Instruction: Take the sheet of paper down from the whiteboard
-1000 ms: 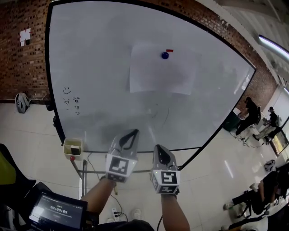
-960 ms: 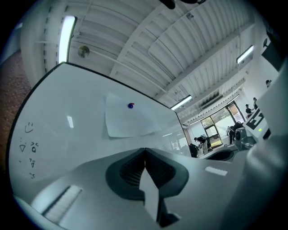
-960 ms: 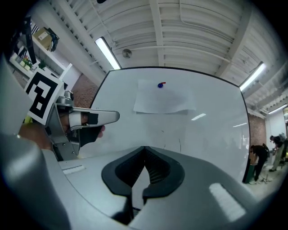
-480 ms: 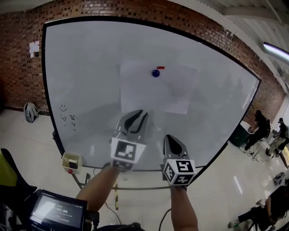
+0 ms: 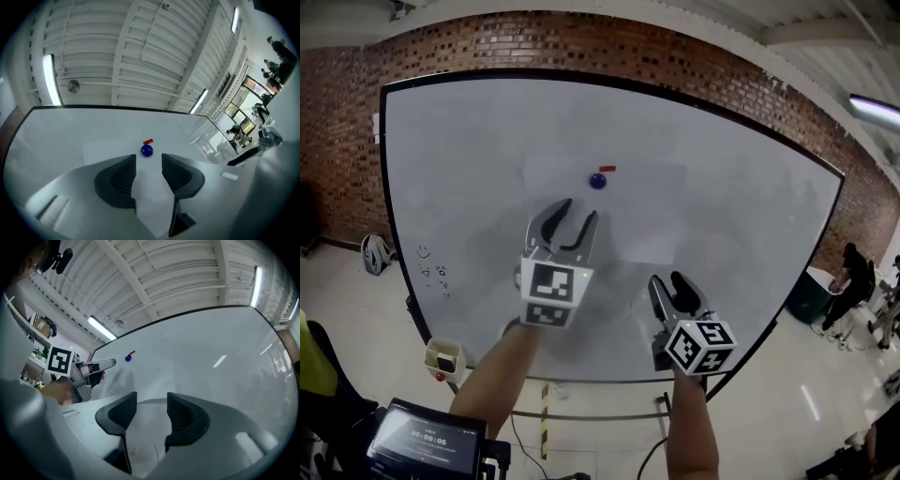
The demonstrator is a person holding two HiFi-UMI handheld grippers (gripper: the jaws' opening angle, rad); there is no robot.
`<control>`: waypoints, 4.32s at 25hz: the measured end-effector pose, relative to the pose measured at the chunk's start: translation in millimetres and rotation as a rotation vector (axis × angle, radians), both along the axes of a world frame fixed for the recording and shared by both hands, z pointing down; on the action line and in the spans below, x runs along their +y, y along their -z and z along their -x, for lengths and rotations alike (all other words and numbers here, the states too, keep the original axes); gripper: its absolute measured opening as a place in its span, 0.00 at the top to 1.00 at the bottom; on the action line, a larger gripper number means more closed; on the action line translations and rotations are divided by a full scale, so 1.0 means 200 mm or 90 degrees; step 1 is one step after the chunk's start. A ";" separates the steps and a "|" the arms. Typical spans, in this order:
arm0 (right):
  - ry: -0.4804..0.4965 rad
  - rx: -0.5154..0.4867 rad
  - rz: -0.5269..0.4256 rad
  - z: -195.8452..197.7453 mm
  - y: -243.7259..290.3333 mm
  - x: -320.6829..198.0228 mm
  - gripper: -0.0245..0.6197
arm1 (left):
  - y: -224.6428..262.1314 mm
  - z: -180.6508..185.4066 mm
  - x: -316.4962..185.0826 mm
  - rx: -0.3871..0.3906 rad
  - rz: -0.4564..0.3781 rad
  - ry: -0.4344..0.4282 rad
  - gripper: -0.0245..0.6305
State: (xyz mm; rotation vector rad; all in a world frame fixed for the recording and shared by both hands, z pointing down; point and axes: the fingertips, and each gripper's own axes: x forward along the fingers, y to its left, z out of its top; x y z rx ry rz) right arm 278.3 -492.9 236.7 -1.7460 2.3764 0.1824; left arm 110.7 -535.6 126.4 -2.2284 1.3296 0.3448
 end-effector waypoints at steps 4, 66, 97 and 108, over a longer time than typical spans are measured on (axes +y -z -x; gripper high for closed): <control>0.025 -0.032 0.017 -0.14 0.03 -0.14 0.60 | 0.06 -0.08 -0.07 -0.002 -0.010 0.016 0.72; 0.070 -0.054 0.098 0.32 -0.07 0.07 0.94 | -0.26 0.22 -0.01 -0.006 0.109 -0.007 0.78; -0.129 -0.016 0.178 0.57 -0.83 1.02 0.94 | -1.18 0.64 0.88 0.063 0.304 -0.051 0.78; -0.087 0.015 0.176 0.61 -0.93 1.55 0.94 | -1.40 0.62 1.49 0.064 0.353 -0.008 0.78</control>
